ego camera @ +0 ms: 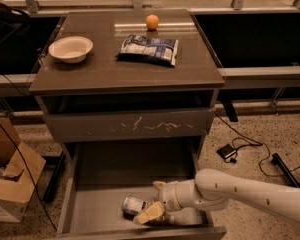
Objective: Pick blue plastic bottle from middle drawer and place on counter
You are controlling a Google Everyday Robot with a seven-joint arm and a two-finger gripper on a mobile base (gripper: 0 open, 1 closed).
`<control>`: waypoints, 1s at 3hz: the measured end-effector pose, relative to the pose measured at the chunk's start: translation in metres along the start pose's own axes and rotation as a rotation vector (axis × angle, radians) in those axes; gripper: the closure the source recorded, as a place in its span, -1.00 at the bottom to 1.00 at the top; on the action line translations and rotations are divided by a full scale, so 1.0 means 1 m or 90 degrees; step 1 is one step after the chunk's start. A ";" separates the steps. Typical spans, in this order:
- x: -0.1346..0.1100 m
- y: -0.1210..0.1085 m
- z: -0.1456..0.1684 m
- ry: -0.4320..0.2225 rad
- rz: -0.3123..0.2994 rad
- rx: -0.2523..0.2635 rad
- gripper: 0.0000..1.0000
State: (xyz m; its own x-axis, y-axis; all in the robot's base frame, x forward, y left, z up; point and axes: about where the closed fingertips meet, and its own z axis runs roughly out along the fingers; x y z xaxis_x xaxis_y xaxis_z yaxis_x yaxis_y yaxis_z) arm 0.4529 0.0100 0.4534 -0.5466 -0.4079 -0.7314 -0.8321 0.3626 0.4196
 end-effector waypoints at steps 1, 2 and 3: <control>0.009 -0.023 0.024 -0.003 -0.002 0.015 -1.00; 0.010 -0.041 0.045 -0.011 -0.008 0.025 -1.00; 0.021 -0.055 0.067 -0.008 0.005 0.027 -1.00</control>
Offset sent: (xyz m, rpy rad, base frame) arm 0.0564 0.0274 -0.0726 -0.0092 -0.0594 -0.0509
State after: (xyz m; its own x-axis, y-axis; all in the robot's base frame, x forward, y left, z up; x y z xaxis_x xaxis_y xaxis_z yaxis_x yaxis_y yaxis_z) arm 0.4932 0.0376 0.3785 -0.5517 -0.3946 -0.7348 -0.8229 0.4009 0.4026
